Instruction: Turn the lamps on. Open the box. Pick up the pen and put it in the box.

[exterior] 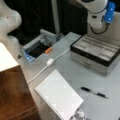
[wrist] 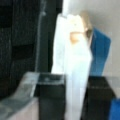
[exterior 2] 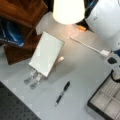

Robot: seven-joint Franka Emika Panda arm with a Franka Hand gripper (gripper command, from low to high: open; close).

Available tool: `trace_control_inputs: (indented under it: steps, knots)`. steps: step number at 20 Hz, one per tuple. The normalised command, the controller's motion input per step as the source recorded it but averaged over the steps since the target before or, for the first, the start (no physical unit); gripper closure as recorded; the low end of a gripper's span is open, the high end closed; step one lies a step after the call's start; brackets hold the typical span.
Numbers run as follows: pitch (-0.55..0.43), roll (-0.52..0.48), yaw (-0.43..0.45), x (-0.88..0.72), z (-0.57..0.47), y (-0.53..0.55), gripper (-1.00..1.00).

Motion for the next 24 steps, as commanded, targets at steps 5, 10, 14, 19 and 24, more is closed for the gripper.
trace_control_inputs:
  steps: [5,10,14,19,24]
  knots:
    - [0.084,0.048,-0.036,-0.02,-0.23,0.13,-1.0]
    - [0.035,0.078,-0.077,0.0,-0.05,0.11,-1.0]
    - [0.02,0.08,-0.093,-0.06,-0.01,0.17,-1.0]
    - [0.022,0.074,-0.119,-0.07,-0.02,0.15,-1.0]
    - [0.037,0.052,-0.128,-0.11,-0.01,0.08,-1.0]
